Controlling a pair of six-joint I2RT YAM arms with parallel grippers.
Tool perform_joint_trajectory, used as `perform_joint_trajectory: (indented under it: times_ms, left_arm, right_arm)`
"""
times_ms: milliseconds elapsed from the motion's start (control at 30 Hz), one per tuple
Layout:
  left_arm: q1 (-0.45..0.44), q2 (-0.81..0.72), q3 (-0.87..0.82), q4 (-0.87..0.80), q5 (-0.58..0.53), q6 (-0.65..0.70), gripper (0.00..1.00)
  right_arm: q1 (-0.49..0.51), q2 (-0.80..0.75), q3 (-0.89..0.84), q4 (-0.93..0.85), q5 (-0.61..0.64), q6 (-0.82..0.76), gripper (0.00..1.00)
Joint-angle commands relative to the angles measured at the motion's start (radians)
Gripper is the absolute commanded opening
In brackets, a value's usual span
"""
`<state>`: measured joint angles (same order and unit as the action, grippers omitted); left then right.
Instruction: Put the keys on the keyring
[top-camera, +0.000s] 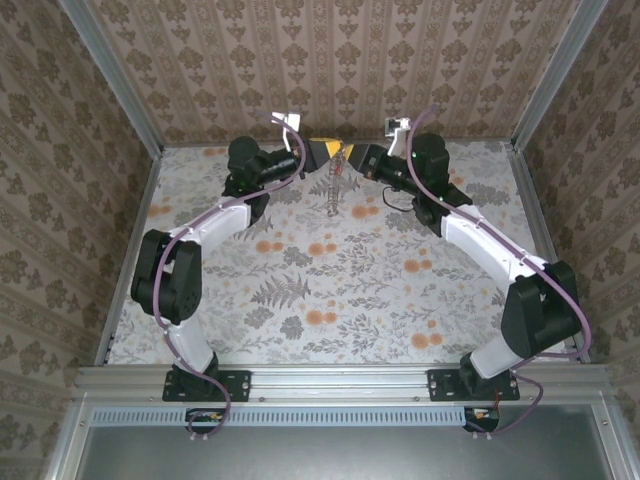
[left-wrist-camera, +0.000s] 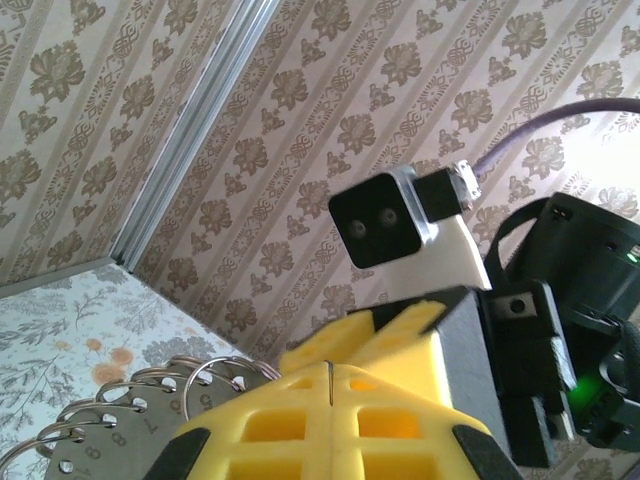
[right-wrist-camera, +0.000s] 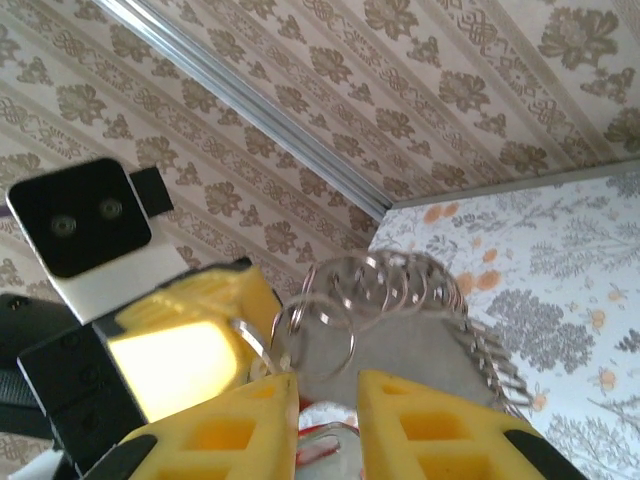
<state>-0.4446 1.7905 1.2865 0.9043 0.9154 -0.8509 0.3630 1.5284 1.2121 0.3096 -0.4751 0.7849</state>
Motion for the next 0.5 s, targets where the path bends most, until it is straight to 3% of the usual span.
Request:
perform_joint_trajectory:
  times_ms: [0,267,467]
  left_arm:
    - [-0.006,-0.048,0.046,0.000,-0.015,0.050,0.00]
    - [-0.005,-0.060,0.056,-0.045,-0.014,0.084,0.00]
    - [-0.041,-0.068,0.060,-0.074,-0.006,0.095,0.00]
  right_arm:
    - [0.008,-0.071,-0.047,-0.013,-0.015,-0.025,0.24]
    - [0.004,-0.146,-0.100,-0.055,0.006,-0.059,0.25]
    - [-0.028,-0.202,-0.105,-0.057,0.017,-0.061,0.47]
